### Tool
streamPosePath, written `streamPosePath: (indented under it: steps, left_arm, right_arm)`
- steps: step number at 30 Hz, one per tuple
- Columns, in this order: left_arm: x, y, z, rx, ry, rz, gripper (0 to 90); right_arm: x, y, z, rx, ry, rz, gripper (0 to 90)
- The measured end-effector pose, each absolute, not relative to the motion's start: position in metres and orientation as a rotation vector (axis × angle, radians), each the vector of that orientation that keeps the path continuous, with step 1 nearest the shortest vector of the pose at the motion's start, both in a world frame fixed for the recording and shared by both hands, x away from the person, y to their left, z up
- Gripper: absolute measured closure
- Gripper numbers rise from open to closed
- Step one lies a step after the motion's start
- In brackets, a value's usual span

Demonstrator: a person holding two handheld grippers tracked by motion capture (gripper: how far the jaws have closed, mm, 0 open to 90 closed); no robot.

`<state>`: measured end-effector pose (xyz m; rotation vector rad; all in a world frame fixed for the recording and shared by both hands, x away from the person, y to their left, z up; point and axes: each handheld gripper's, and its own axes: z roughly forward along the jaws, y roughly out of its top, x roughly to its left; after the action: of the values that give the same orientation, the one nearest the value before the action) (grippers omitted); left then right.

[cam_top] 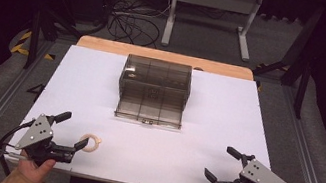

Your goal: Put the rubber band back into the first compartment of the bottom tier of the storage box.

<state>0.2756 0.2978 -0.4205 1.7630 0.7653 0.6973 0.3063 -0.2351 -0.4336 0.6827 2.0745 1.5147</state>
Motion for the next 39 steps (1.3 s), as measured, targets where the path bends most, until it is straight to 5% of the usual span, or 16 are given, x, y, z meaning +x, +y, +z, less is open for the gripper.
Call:
streamPosePath:
  steps: [39]
  left_arm:
    - [0.293, 0.299, -0.406, 1.762, 0.785, 0.669, 6.9]
  right_arm:
    - [0.306, -0.232, -0.435, 0.679, 2.092, 1.502, 1.8]
